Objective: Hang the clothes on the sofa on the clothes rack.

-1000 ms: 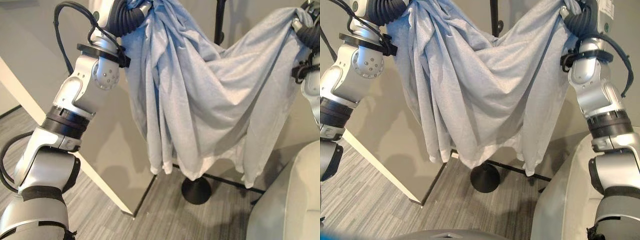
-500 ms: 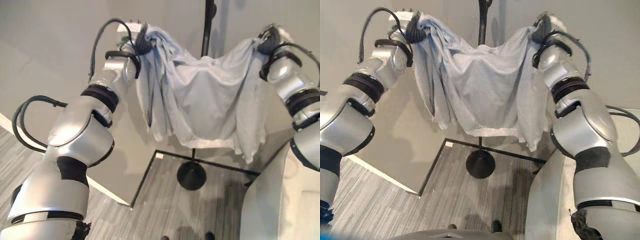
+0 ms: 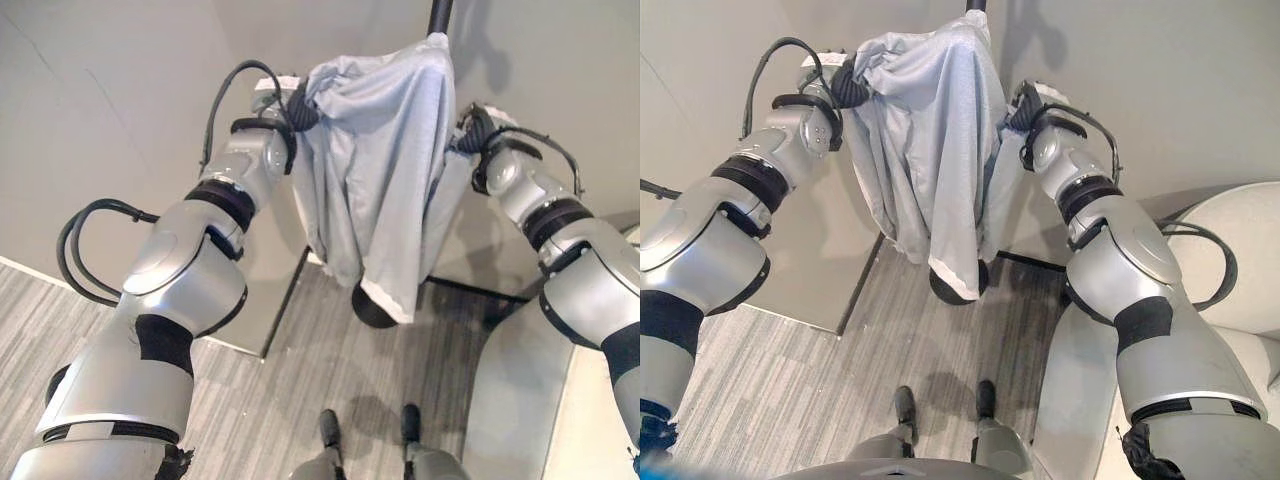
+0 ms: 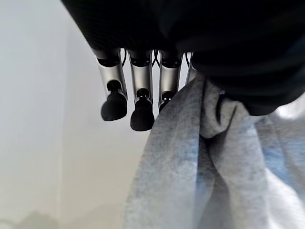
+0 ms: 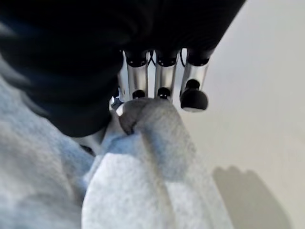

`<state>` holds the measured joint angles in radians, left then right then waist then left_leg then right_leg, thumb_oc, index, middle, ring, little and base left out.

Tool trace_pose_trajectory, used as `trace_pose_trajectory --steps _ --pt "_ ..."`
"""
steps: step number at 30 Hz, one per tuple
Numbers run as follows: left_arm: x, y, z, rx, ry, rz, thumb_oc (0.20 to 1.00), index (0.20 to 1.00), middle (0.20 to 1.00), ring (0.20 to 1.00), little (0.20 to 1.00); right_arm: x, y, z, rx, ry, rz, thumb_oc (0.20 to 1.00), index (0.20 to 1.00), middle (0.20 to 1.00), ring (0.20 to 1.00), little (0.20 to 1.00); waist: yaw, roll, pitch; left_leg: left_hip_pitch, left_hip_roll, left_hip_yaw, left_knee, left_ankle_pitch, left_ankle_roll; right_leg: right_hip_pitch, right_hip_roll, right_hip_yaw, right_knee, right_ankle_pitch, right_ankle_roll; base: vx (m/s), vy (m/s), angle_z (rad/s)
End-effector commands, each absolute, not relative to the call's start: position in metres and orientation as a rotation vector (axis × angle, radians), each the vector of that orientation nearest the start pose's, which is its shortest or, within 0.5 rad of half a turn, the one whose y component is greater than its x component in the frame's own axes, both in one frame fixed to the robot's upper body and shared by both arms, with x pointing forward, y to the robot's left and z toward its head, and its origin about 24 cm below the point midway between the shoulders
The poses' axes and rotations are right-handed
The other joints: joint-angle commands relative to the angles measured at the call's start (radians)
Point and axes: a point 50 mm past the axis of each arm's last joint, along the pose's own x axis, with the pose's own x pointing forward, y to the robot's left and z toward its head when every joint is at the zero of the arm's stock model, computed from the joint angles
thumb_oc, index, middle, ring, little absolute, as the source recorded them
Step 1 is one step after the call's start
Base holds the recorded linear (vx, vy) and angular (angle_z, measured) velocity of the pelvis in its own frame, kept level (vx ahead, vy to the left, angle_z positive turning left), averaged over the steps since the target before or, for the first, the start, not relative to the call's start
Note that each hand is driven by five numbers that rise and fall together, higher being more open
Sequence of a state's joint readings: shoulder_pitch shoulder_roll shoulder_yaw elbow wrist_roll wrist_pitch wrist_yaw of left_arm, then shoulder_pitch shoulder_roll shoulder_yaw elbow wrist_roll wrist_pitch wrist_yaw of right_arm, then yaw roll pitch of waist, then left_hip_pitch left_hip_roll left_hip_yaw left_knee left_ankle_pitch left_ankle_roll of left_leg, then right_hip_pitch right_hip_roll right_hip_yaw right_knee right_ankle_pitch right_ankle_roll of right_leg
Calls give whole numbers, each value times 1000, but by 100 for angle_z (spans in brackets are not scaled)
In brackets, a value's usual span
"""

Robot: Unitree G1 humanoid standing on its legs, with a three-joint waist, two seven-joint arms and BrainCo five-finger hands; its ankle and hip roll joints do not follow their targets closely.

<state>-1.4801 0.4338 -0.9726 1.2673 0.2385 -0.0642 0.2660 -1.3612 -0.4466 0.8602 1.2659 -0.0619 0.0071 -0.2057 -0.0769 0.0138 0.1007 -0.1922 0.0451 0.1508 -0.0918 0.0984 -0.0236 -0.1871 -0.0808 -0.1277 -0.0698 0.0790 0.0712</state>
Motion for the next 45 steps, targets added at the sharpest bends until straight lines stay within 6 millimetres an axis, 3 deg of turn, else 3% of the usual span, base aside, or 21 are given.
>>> trace_pose_trajectory --steps 1,2,3,4,20,30,35,37,40,42,45 --pt "427 155 318 1428 -411 253 200 200 200 200 200 431 -181 276 -1200 -209 -239 200 200 200 200 200 20 -10 22 54 31 -40 4 -49 -74 -4 -87 12 -13 40 127 -12 16 -3" --pt "427 155 318 1428 -411 253 200 200 200 200 200 431 -181 276 -1200 -209 -239 200 200 200 200 200 20 -10 22 54 31 -40 4 -49 -74 -4 -87 12 -13 40 127 -17 24 -5" --pt "427 154 315 1419 -406 246 200 200 200 200 200 431 -176 279 -1150 -234 -236 523 523 523 523 523 18 -9 23 57 30 -37 4 -51 -74 -3 -87 16 -14 41 127 -16 15 -5" --pt "427 152 316 1395 -419 246 1000 1000 1000 1000 1000 431 -174 278 -1121 -243 -230 1000 1000 1000 1000 1000 17 -9 24 59 31 -35 4 -51 -74 -3 -87 16 -13 41 126 0 0 0" --pt "428 162 298 1372 -375 225 1000 1000 1000 1000 1000 430 -176 264 -996 -247 -201 1000 1000 1000 1000 1000 10 -13 -1 99 37 -23 4 -71 -74 31 -83 17 -17 29 126 0 0 0" --pt "428 174 292 1366 -348 238 1000 1000 1000 1000 1000 428 -180 264 -941 -272 -204 1000 1000 1000 1000 1000 8 -13 -11 111 39 -20 4 -77 -74 41 -80 16 -17 26 127 0 0 0" --pt "426 190 286 1358 -336 256 1000 1000 1000 1000 1000 423 -197 260 -919 -281 -219 1000 1000 1000 1000 1000 6 -16 -26 129 41 -14 4 -85 -74 61 -80 14 -17 18 127 10 0 0" --pt "423 198 285 1320 -354 266 1000 1000 1000 1000 1000 418 -206 256 -888 -296 -224 1000 1000 1000 1000 1000 7 -16 -32 139 41 -11 4 -91 -74 69 -79 14 -17 15 126 46 0 -1" --pt "402 215 285 1080 -505 248 1000 1000 1000 1000 1000 396 -227 244 -836 -378 -206 1000 1000 1000 1000 1000 11 -20 -47 163 44 -7 4 -103 -71 95 -80 8 -17 3 124 67 -4 -1" --pt "392 219 275 1007 -531 222 1000 1000 1000 1000 1000 385 -235 232 -843 -377 -195 1000 1000 1000 1000 1000 14 -21 -58 173 44 -6 4 -108 -70 106 -80 6 -17 -1 124 58 2 -1" --pt "362 232 247 828 -577 159 1000 1000 1000 1000 1000 352 -262 204 -805 -374 -195 1000 1000 1000 1000 1000 23 -30 -74 201 47 -4 4 -123 -68 134 -84 -4 -17 -12 123 88 7 0"
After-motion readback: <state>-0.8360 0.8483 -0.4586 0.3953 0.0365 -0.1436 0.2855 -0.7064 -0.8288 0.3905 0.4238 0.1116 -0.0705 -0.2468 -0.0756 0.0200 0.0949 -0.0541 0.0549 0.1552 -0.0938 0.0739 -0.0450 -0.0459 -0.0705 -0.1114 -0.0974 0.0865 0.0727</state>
